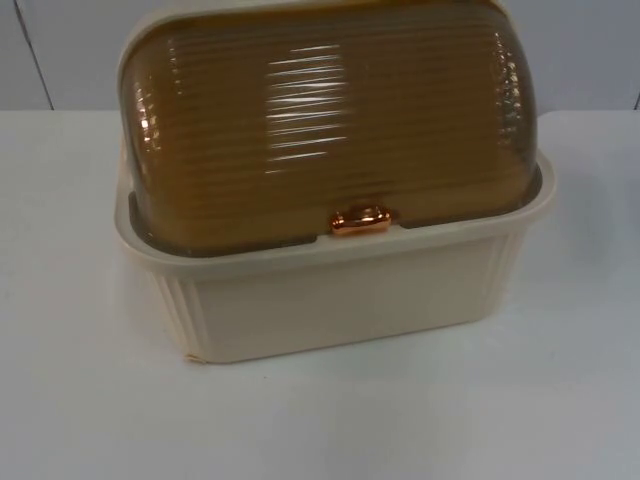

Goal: Open the box lid with the left hand, place the block into the box with the right hand, then close the box lid with the left hand.

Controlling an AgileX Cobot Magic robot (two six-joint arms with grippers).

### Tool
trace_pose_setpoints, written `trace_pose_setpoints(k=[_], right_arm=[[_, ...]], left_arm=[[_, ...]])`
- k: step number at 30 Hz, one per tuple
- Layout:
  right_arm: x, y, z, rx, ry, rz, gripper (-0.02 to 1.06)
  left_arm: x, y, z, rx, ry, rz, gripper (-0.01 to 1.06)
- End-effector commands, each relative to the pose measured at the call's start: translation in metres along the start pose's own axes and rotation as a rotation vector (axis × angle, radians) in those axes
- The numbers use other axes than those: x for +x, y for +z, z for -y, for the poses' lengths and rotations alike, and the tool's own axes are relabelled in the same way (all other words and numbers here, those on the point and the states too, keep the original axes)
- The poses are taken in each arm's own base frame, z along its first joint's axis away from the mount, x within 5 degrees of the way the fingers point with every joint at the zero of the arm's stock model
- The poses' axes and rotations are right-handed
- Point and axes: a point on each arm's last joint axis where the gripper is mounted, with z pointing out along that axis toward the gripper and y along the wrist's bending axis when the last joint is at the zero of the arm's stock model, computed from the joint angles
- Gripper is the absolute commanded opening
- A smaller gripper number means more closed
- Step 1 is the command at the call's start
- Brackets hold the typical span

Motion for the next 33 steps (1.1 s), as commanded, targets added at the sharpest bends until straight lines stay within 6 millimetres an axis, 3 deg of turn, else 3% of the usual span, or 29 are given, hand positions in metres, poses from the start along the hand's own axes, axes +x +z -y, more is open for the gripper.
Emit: trace_pose_setpoints(k=[1,6,10,11,13,15,16,17,33], right_arm=[[-0.001,-0.003,0.0,0.004,-0.007,0.016,1.05],[-0.001,-0.003,0.0,0.005,-0.007,0.018,1.05],[-0.001,-0.003,0.0,0.005,-0.007,0.018,1.05],[-0.001,-0.003,0.0,0.005,-0.007,0.018,1.05],[-0.001,-0.003,0.0,0.004,-0.007,0.013,1.05],[0.0,-0.003,0.0,0.001,-0.007,0.007,1.05],[0.0,-0.003,0.0,0.001,-0.007,0.007,1.05],[0.0,-0.003,0.0,0.001,-0.007,0.007,1.05],[-0.001,-0.003,0.0,0.002,-0.006,0.012,1.05]], left_arm=[[0.008,0.008,-0.001,-0.005,-0.057,0.0,0.0],[0.022,0.02,-0.003,-0.017,-0.145,-0.062,0.05],[0.023,0.023,-0.003,-0.018,-0.161,-0.068,0.35],[0.023,0.023,-0.003,-0.018,-0.161,-0.068,0.35],[0.023,0.023,-0.003,-0.02,-0.18,-0.062,0.6],[0.021,0.023,-0.003,-0.022,-0.195,-0.045,0.94],[0.021,0.023,-0.003,-0.022,-0.195,-0.045,0.94],[0.019,0.022,-0.004,-0.026,-0.196,-0.028,1.05],[0.005,0.014,-0.007,-0.059,-0.21,0.119,1.05]])
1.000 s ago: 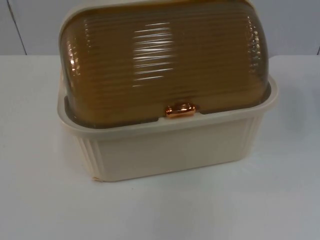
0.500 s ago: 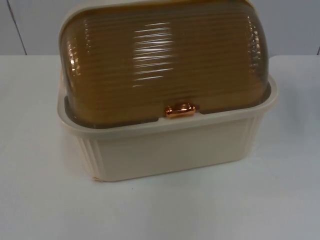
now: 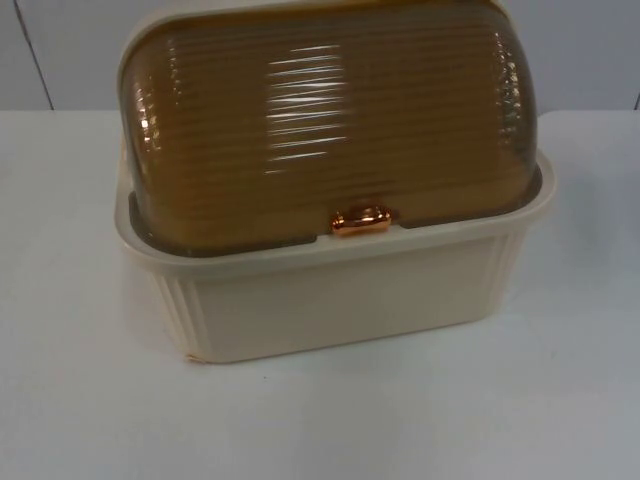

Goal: Open the box lid with the left hand, place the block into the box with the right hand, then close the box lid with the left hand.

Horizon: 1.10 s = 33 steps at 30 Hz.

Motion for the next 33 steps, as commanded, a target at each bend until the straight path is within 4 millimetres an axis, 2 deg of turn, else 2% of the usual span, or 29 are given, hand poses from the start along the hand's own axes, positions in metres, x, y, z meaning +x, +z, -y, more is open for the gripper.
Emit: trace_pose_setpoints(k=[1,10,14,17,21,25,27,29,30,33], right_arm=[[-0.001,-0.003,0.0,0.002,-0.006,0.013,1.05],[-0.002,-0.003,0.001,0.012,0.022,0.026,1.05],[0.006,-0.003,0.003,0.026,-0.036,-0.06,1.05],[0.016,-0.002,0.005,0.043,-0.121,-0.163,1.05],[0.017,-0.002,0.005,0.039,-0.096,-0.164,1.05],[0.023,-0.003,0.003,0.015,-0.078,-0.223,1.05],[0.032,-0.004,0.002,0.002,-0.089,-0.308,1.05],[0.042,-0.014,0.0,-0.003,-0.072,-0.318,1.05],[0.042,-0.014,0.0,-0.003,-0.072,-0.318,1.05],[0.039,-0.045,-0.006,0.014,-0.05,-0.218,1.05]], left_arm=[[-0.003,-0.003,-0.002,-0.007,-0.017,0.033,1.05],[0.002,-0.005,0.0,0.007,-0.007,-0.029,1.05],[0.006,-0.01,0.002,0.022,0.044,-0.087,1.05],[0.002,-0.02,0.003,0.028,0.052,-0.075,1.05],[-0.004,-0.037,0.006,0.035,0.059,-0.057,1.05],[-0.001,-0.051,0.009,0.058,0.127,-0.105,1.05],[0.006,-0.059,0.01,0.069,0.126,-0.111,1.05],[0.021,-0.072,0.012,0.071,0.106,-0.096,1.05],[0.021,-0.072,0.012,0.071,0.106,-0.096,1.05],[0.037,-0.097,0.017,0.088,0.119,-0.087,1.05]])
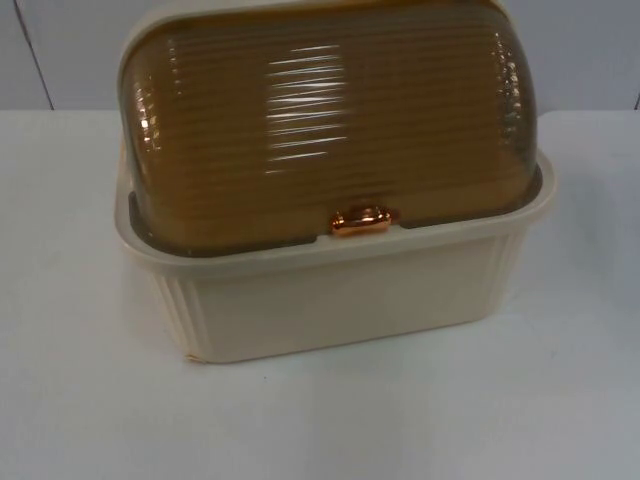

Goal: Open the box lid with the left hand, place the block into the box with the right hand, then close the box lid with the left hand.

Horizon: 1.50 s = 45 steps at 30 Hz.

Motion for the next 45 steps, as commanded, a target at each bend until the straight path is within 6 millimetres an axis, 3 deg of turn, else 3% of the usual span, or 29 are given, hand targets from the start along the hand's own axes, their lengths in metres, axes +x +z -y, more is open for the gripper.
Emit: trace_pose_setpoints(k=[1,2,3,7,8,9,12,13,15,18,20,22,26,34,43,45], right_arm=[[0.002,-0.03,-0.004,0.027,-0.004,0.101,1.05],[0.004,-0.044,-0.006,0.04,-0.02,0.141,1.05],[0.004,-0.044,-0.006,0.04,-0.02,0.141,1.05],[0.021,-0.111,-0.012,0.146,-0.047,0.344,1.05],[0.027,-0.125,-0.014,0.159,-0.056,0.389,1.05],[0.027,-0.125,-0.014,0.159,-0.056,0.389,1.05],[0.05,-0.171,-0.025,0.182,-0.08,0.56,1.05],[0.057,-0.182,-0.027,0.186,-0.085,0.603,1.05],[0.059,-0.186,-0.028,0.19,-0.089,0.621,1.05],[0.084,-0.22,-0.036,0.209,-0.11,0.769,1.05],[0.091,-0.229,-0.039,0.213,-0.114,0.811,1.05],[0.096,-0.234,-0.04,0.215,-0.117,0.835,1.05],[0.107,-0.242,-0.039,0.074,-0.126,0.841,1.05],[0.118,-0.251,-0.032,-0.036,-0.165,0.813,1.05],[0.152,-0.273,-0.023,0.07,-0.196,0.908,1.05],[0.151,-0.273,-0.022,0.086,-0.199,0.914,1.05]], left_arm=[[0.008,-0.017,0.009,0.026,0.003,0.03,1.05],[0.013,-0.027,0.013,0.037,0.01,0.045,1.05],[0.013,-0.027,0.013,0.037,0.01,0.045,1.05],[0.023,-0.08,0.023,0.054,0.023,0.141,1.05],[0.023,-0.096,0.025,0.056,0.02,0.19,1.05],[0.023,-0.096,0.025,0.056,0.02,0.19,1.05],[0.024,-0.141,0.031,0.055,0.018,0.364,1.05],[0.026,-0.155,0.032,0.051,0.024,0.416,1.05],[0.027,-0.16,0.033,0.05,0.026,0.431,1.05],[0.039,-0.2,0.038,0.033,0.059,0.562,1.05],[0.048,-0.22,0.04,0.008,0.101,0.628,1.05],[0.05,-0.225,0.04,0.001,0.109,0.645,1.05],[0.066,-0.253,0.041,-0.014,0.147,0.74,1.05],[0.075,-0.261,0.043,0.011,0.151,0.742,1.05],[0.087,-0.269,0.046,0.025,0.156,0.725,1.05],[0.089,-0.272,0.046,0.023,0.157,0.739,1.05]])
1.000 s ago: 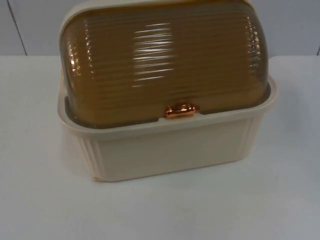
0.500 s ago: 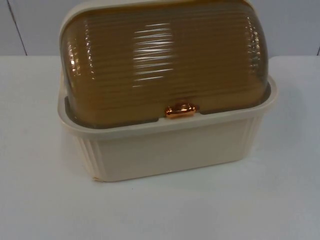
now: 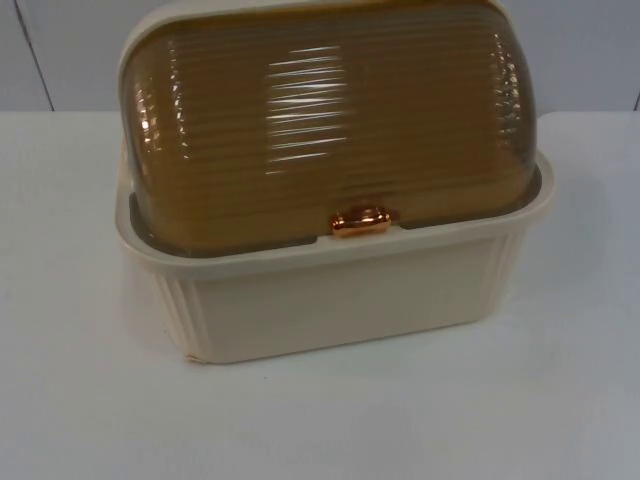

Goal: Open the box lid with the left hand, place the block into the box with the right hand, then close the box lid with the left hand.

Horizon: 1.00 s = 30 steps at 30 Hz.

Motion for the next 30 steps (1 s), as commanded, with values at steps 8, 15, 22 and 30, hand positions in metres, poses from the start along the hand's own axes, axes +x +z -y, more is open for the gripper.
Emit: trace_pose_setpoints(k=[8,15,22,30], right_arm=[[-0.008,-0.014,0.004,0.02,-0.033,0.027,1.05],[-0.005,-0.012,0.003,0.013,-0.029,0.001,1.05],[0.026,0.007,-0.003,-0.015,0.087,-0.196,1.05],[0.083,0.036,-0.013,-0.038,0.129,-0.469,1.05]], left_arm=[[-0.003,-0.027,0.001,-0.041,0.048,0.09,1.05],[0.008,-0.024,0.001,-0.039,0.068,-0.005,1.05],[0.043,-0.012,0.003,-0.009,-0.026,-0.226,1.05],[0.078,-0.005,0.004,0.004,-0.033,-0.435,1.05]])
